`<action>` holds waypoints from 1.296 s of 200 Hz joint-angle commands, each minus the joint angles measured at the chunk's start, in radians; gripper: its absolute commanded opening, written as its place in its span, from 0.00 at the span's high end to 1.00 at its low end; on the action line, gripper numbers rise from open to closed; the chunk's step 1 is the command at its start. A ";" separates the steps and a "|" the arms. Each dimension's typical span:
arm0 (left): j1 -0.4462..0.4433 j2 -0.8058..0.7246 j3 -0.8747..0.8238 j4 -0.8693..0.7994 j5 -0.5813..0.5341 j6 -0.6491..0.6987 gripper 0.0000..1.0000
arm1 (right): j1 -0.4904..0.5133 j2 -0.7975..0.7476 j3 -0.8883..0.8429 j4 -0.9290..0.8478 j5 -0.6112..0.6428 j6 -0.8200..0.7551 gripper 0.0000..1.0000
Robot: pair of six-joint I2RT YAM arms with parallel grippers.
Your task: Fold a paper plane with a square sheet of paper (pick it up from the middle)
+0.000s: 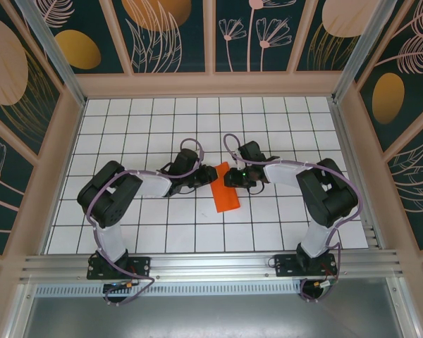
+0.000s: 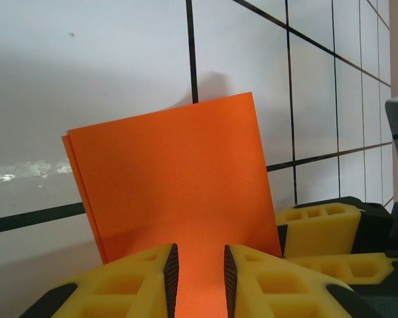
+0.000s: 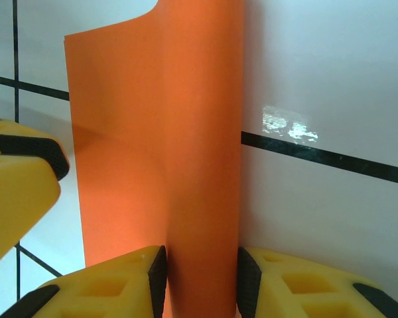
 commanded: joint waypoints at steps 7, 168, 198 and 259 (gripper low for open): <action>-0.011 0.023 0.039 -0.030 0.011 0.009 0.74 | 0.017 0.102 -0.026 -0.025 0.069 -0.026 0.61; -0.016 0.040 0.051 -0.050 0.013 0.017 0.75 | 0.041 0.116 -0.022 -0.026 0.100 -0.063 0.62; -0.016 0.046 0.055 -0.072 0.004 0.022 0.76 | 0.041 0.117 -0.021 -0.028 0.102 -0.062 0.62; -0.019 0.070 0.061 -0.159 -0.036 0.037 0.77 | 0.042 0.112 -0.018 -0.029 0.099 -0.060 0.62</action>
